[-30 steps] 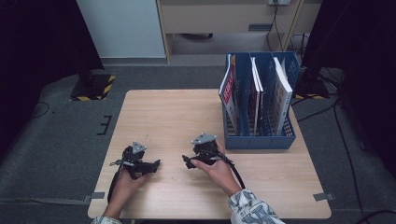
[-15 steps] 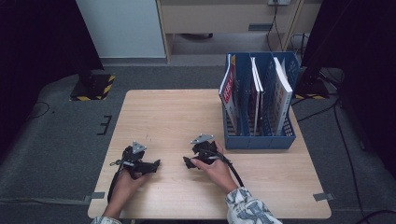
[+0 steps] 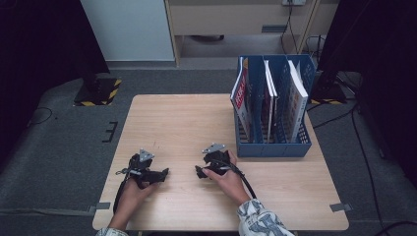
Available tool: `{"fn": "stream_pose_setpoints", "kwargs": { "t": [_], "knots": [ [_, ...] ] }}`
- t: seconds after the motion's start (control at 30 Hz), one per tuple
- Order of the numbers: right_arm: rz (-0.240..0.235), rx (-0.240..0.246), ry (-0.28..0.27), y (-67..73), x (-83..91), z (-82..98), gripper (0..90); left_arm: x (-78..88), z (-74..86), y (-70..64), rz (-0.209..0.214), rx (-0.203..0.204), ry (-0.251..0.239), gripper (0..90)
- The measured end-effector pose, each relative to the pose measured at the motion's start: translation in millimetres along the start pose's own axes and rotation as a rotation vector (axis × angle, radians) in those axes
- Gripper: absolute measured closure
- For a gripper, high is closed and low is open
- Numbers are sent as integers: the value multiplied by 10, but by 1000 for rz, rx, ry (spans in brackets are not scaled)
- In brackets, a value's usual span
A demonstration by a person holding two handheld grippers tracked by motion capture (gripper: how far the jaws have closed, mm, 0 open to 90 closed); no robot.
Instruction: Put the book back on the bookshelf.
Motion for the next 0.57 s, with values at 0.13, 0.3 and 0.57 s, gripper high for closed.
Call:
{"fn": "stream_pose_setpoints", "kwargs": {
  "t": [0.13, 0.3, 0.57],
  "knots": [
    [7, 0, -5, 8, -9, 0, 66, 0, 0, 0, 0, 0, 0, 0],
    [9, 0, -8, 6, -10, 2, 62, 0, 0, 0, 0, 0, 0, 0],
    [9, -2, -6, 3, 15, 27, 61, 0, 0, 0, 0, -1, 0, 0]
  ]
}}
Point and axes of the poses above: each handheld gripper's, and its own axes: x roughly backward along the jaws, z roughly out of its underside, y roughly to its left, the point moved 10 cm from there along -x, roughly forward along the jaws, and after that the axes turned 1 degree about -y, right-handed, at the moved point
